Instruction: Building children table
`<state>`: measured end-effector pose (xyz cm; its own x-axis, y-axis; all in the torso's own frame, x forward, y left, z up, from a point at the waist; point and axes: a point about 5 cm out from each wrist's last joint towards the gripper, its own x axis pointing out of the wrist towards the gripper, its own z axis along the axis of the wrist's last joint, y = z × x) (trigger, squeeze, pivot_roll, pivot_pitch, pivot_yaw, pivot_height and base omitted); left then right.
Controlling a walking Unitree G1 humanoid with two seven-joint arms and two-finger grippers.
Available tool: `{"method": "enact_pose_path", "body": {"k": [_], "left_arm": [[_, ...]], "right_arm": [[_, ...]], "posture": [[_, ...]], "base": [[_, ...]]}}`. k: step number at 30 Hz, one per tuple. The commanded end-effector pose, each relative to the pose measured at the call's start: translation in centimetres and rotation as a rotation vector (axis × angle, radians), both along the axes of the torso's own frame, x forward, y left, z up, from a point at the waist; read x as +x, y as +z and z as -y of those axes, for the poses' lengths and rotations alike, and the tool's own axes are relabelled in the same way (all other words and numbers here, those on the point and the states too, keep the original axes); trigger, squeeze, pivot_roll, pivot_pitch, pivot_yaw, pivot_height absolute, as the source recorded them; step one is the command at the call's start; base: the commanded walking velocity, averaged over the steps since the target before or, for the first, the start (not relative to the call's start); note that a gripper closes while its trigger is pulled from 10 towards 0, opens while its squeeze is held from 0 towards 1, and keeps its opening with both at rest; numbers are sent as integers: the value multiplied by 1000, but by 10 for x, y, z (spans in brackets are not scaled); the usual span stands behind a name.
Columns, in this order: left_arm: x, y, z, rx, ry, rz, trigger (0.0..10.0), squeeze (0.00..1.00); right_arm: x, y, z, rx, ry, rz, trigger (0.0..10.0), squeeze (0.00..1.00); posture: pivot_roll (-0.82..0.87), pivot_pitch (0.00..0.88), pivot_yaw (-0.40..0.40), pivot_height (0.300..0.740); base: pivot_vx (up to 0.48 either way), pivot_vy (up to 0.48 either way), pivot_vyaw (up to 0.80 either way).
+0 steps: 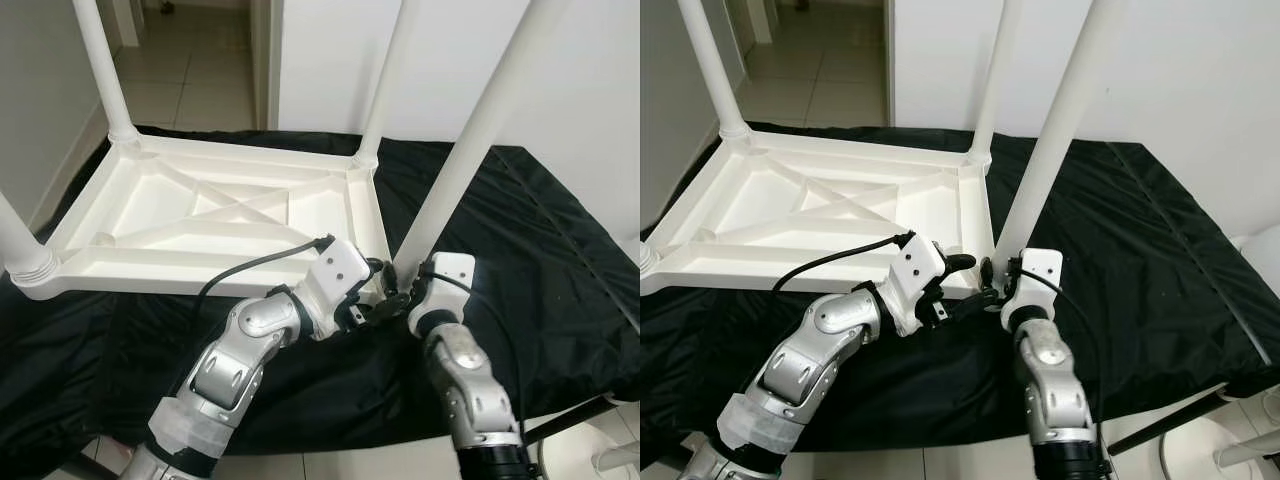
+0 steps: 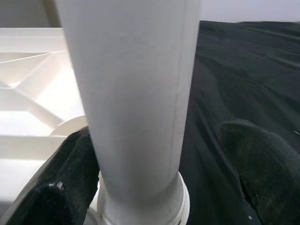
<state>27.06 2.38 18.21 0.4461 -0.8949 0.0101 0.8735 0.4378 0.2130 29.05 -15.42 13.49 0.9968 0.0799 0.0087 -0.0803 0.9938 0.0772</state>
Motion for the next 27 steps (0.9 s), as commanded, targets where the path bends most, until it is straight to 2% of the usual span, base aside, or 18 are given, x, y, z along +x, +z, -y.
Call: {"method": "enact_pose_path", "body": {"k": [1, 3, 5, 9, 12, 16, 17, 22, 27], "left_arm": [[1, -1, 0, 4, 27, 9, 10000, 0], [1, -1, 0, 4, 27, 9, 10000, 0], [1, -1, 1, 4, 25, 10, 10000, 0], [1, 0, 1, 4, 24, 11, 10000, 0], [4, 1, -1, 7, 27, 14, 10000, 0], [4, 1, -1, 8, 28, 16, 10000, 0], [5, 2, -1, 8, 29, 18, 10000, 0], [5, 3, -1, 8, 29, 21, 10000, 0], [6, 5, -1, 4, 42, 28, 10000, 0]], "right_arm": [[1, 1, 7, 4, 24, 12, 10000, 0], [1, 1, 7, 4, 24, 12, 10000, 0], [3, -2, 15, -36, 117, 9, 10000, 0], [4, -3, 18, -52, 148, 7, 10000, 0], [14, -4, 23, -124, 319, 3, 10000, 0], [18, -3, 23, -156, 397, 4, 10000, 0], [23, -1, 21, -154, 465, 6, 10000, 0], [28, 0, 18, -171, 520, 9, 10000, 0], [44, 1, 13, -223, 621, -13, 10000, 0]], "posture": [[-44, 0, -88, 740], [-44, 0, -88, 740], [-44, 0, -85, 740], [-44, 0, -85, 740], [-37, 0, -78, 740], [-35, 0, -76, 740], [-32, 0, -73, 740], [-29, 0, -72, 740], [-27, 0, -72, 740]], "base": [[0, 0, 0], [0, 0, 0], [0, 0, 0], [0, 0, 0], [0, 0, 0], [0, 0, 0], [0, 0, 0], [0, 0, 0], [0, 0, 0]]}}
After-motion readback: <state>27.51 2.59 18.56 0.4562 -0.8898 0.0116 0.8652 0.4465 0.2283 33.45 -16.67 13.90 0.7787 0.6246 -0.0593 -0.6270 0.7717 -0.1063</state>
